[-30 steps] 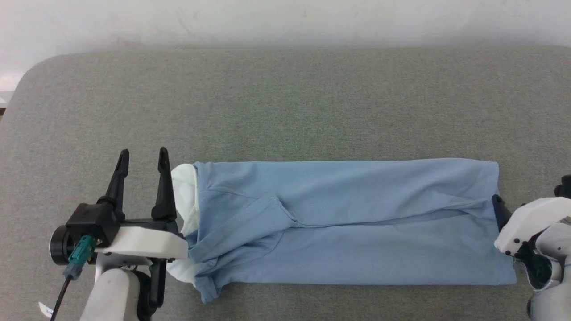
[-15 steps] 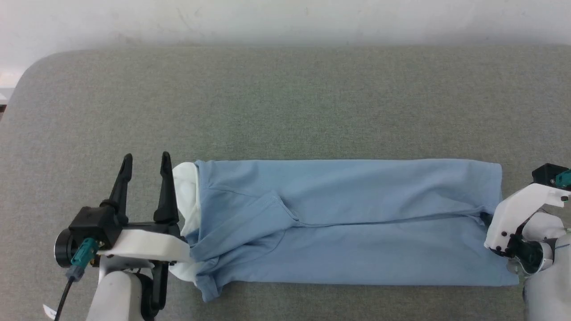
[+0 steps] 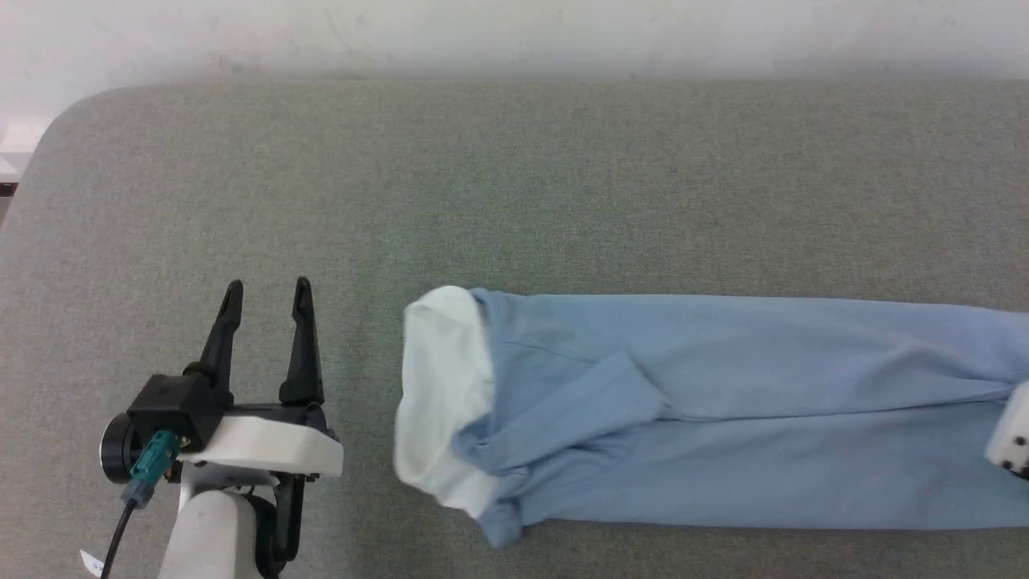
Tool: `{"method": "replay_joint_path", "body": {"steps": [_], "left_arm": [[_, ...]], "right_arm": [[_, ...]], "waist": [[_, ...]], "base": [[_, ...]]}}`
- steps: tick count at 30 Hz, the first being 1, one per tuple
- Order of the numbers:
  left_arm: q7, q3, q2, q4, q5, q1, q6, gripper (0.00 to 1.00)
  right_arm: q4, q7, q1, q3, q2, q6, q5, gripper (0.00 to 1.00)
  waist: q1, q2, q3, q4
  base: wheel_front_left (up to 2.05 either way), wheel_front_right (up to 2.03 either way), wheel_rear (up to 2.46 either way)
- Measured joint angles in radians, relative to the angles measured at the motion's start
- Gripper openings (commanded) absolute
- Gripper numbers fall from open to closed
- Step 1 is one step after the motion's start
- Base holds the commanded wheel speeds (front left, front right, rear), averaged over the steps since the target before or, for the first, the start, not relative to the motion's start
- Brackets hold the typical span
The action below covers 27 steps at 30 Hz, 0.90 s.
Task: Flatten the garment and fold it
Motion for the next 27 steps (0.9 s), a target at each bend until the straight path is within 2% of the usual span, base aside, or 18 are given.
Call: {"method": "replay_joint_path", "body": {"steps": [8,13,16,19,20,21,22,23,24,25,27], "left_arm": [[0.0,0.012,-0.009,0.001,0.01,0.0,-0.009,1.0],[0.0,0.018,-0.012,0.001,0.016,0.0,-0.018,1.0],[0.0,0.021,-0.013,0.002,0.016,0.0,-0.024,1.0],[0.0,0.026,-0.014,0.002,0.016,0.001,-0.025,1.0],[0.0,0.028,-0.014,0.002,0.016,0.001,-0.025,1.0],[0.0,0.031,-0.015,0.002,0.018,0.001,-0.026,1.0],[0.0,0.031,-0.015,0.002,0.018,0.001,-0.026,1.0],[0.0,0.036,-0.016,0.002,0.025,0.001,-0.026,1.0],[0.0,0.036,-0.016,0.002,0.025,0.001,-0.026,1.0],[0.0,0.041,-0.016,0.002,0.026,0.001,-0.027,1.0],[0.0,0.043,-0.016,0.003,0.026,0.001,-0.027,1.0]], "right_arm": [[-0.069,-0.072,0.002,-0.122,-0.017,0.0,-0.152,0.0],[-0.109,-0.087,0.013,-0.084,-0.021,0.0,-0.156,0.0],[-0.182,-0.061,0.041,0.004,-0.021,0.0,-0.108,0.0],[-0.326,0.009,0.097,0.108,-0.016,0.0,-0.034,0.0],[-0.384,0.041,0.122,0.142,-0.016,0.0,-0.011,0.0],[-0.524,0.12,0.175,0.213,-0.017,0.0,0.046,0.0],[-0.524,0.12,0.175,0.213,-0.017,0.0,0.046,0.0],[-0.671,0.199,0.223,0.302,-0.016,0.0,0.094,0.0],[-0.671,0.199,0.223,0.302,-0.016,0.0,0.094,0.0],[-0.814,0.27,0.254,0.393,-0.016,0.0,0.14,0.0],[-0.923,0.331,0.275,0.49,-0.019,0.0,0.178,0.0]], "waist": [[0.0,0.0,0.006,0.006],[0.0,0.0,0.004,0.002],[0.0,0.0,-0.001,0.0],[0.0,-0.0001,-0.006,-0.003],[0.0,0.0,-0.007,-0.004],[-0.0001,0.0,-0.011,-0.005],[-0.0001,0.0,-0.011,-0.005],[0.0,0.0,-0.014,-0.006],[0.0,0.0,-0.014,-0.006],[-0.0001,0.0,-0.017,-0.008],[-0.0001,0.0,-0.019,-0.007]], "base": [[0.0,0.0,0.0],[0.0,0.0,0.0],[0.0,0.0,0.0],[0.0,0.0,0.0],[0.0,0.0,0.0],[0.0,0.0,0.0],[0.0,0.0,0.0],[0.0,0.0,0.0],[0.0,0.0,0.0],[0.0,0.0,0.0],[0.0,0.0,0.0]]}}
